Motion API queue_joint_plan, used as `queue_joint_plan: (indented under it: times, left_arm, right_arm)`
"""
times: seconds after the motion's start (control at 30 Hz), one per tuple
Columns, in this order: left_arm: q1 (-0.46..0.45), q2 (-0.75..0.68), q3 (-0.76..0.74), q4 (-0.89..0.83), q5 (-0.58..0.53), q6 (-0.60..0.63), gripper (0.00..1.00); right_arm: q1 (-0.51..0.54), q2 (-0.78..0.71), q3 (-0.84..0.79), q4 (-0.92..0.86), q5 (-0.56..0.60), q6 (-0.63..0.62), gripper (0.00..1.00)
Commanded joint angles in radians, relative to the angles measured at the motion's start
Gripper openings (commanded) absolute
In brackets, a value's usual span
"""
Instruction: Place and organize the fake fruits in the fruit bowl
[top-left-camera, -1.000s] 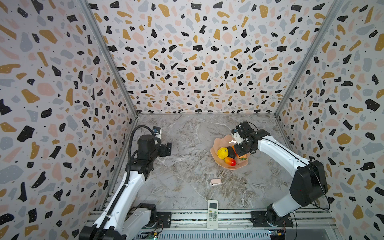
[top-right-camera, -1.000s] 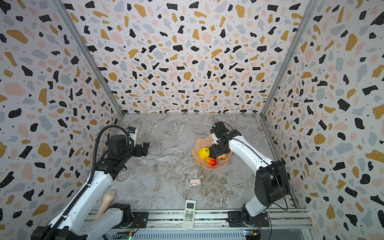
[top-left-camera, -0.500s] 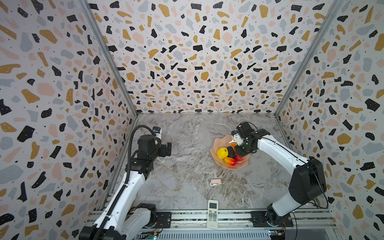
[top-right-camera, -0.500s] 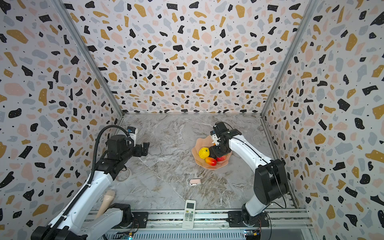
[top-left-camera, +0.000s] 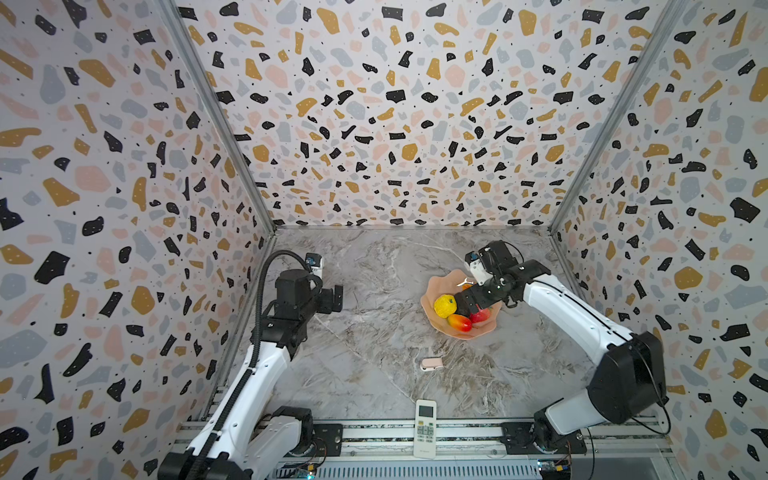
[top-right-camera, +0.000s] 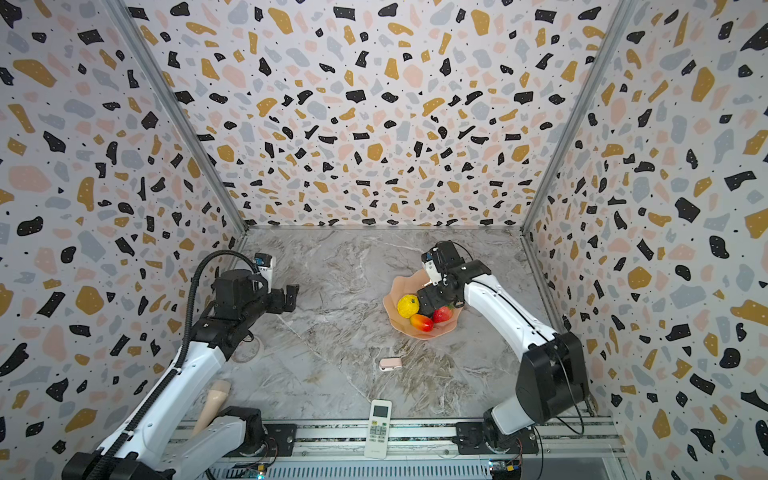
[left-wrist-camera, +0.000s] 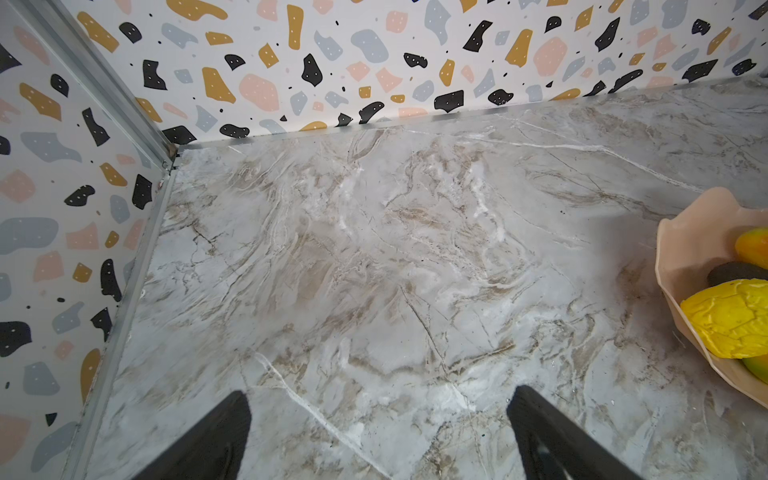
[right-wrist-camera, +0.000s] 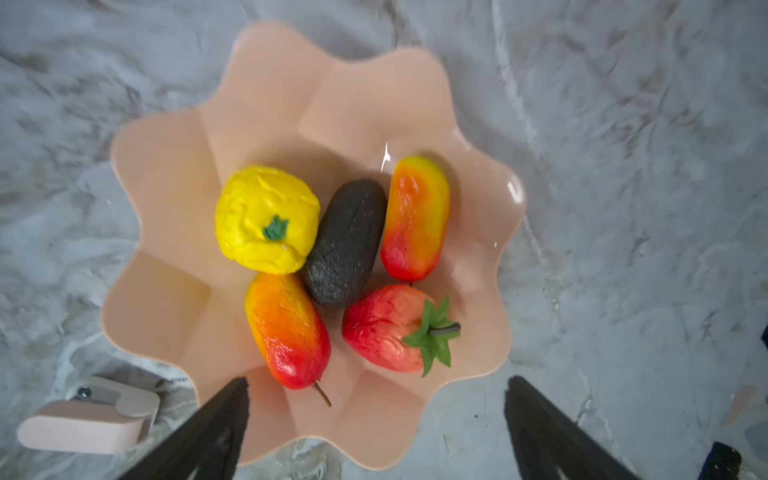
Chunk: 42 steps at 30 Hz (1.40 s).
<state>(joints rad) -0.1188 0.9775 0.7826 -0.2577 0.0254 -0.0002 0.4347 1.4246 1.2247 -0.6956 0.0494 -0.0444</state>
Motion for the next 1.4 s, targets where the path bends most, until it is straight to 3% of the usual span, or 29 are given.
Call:
queue_joint_plan:
  times: [0.0,0.1,0.23,0.37,0.57,0.7,0.8,0.87,0.9,1.0,1.07,1.17,1.3,1.37]
  left_arm:
    - [0.005,-0.014,0.027,0.086,-0.014,-0.050,1.00]
    - [0.005,-0.061,-0.027,0.198,-0.090,-0.129,1.00]
    - [0.004,-0.141,-0.175,0.417,-0.280,-0.216,1.00]
    - [0.004,-0.144,-0.324,0.689,-0.411,-0.217,1.00]
    - [0.004,0.010,-0.398,0.879,-0.524,-0.132,1.00]
    - [0.007,0.128,-0.447,1.004,-0.576,-0.083,1.00]
    - [0.017,0.216,-0.491,1.125,-0.575,-0.089,1.00]
    - [0.037,0.273,-0.471,1.107,-0.513,-0.102,1.00]
    - [0.038,0.317,-0.468,1.126,-0.507,-0.101,1.00]
    - [0.038,0.434,-0.488,1.265,-0.470,-0.082,1.00]
    - [0.038,0.429,-0.437,1.149,-0.437,-0.075,0.99]
    - [0.039,0.407,-0.505,1.244,-0.374,-0.044,1.00]
    - [0.042,0.449,-0.668,1.610,-0.342,-0.044,1.00]
    - [0.044,0.429,-0.628,1.486,-0.336,-0.038,0.99]
  right_arm:
    - [-0.022,-0.172,-0.101,0.264,0.019,-0.017,0.99]
    - [-0.110,-0.321,-0.281,0.561,0.044,0.018,0.99]
    - [-0.248,-0.478,-0.569,0.999,0.107,0.037,0.99]
    - [-0.347,-0.512,-0.784,1.321,0.167,0.036,0.99]
    - [-0.413,-0.382,-0.923,1.489,0.266,0.041,0.99]
    - [-0.421,-0.311,-0.957,1.516,0.145,0.063,0.99]
    - [-0.421,-0.229,-1.011,1.638,0.075,0.086,0.99]
    - [-0.420,-0.150,-1.037,1.747,0.061,0.107,0.99]
    - [-0.418,-0.140,-1.014,1.718,0.043,0.101,0.99]
    - [-0.420,-0.035,-1.018,1.850,0.005,0.111,0.99]
    - [-0.377,0.049,-1.006,1.903,0.036,0.069,0.99]
    - [-0.360,0.054,-1.014,1.921,0.069,0.065,0.99]
    - [-0.355,0.062,-1.023,1.944,0.075,0.058,0.99]
    - [-0.351,0.061,-1.026,1.955,0.082,0.055,0.99]
